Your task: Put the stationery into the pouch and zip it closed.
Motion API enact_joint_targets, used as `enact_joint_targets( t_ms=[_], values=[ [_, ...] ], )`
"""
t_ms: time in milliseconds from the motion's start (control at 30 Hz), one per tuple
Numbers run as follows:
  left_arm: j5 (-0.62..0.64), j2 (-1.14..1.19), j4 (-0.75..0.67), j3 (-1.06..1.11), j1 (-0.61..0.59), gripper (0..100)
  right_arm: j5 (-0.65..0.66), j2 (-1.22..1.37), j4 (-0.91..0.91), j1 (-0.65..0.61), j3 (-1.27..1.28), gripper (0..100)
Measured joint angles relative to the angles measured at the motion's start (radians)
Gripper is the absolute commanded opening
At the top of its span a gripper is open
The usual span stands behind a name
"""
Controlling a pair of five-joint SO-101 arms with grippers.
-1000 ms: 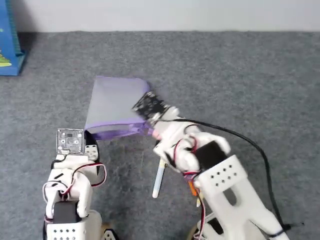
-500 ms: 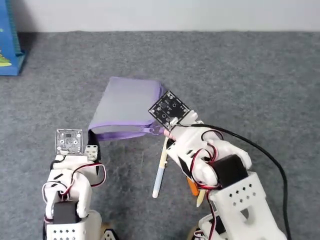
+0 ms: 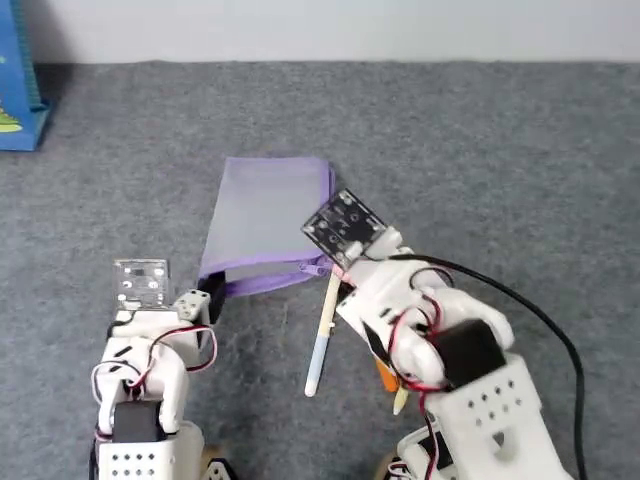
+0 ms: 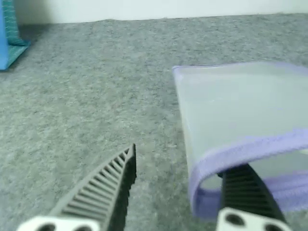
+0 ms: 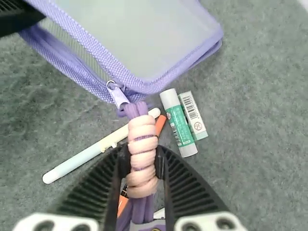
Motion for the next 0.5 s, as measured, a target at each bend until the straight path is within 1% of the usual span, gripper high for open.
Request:
enact_joint_targets(
  t_ms=[200,300,333,367,500],
  values=[
    [-0.075,0.0,-0.002,0.003,0.034,1,0.0,-0.126,0.055,-0.052,0.0,0.9],
    [-0.091,0.0,0.003,0.0,0.04,1,0.0,-0.149,0.058,-0.054,0.0,1.7],
    [-0.092,0.0,0.023,-0.015,0.04,1,0.0,-0.149,0.058,-0.054,0.0,3.3],
    [-0.092,0.0,0.055,-0.038,0.04,1,0.0,-0.149,0.058,-0.054,0.0,6.1],
    [-0.098,0.0,0.233,-0.18,0.04,1,0.0,-0.15,0.083,-0.046,0.0,23.0]
  ],
)
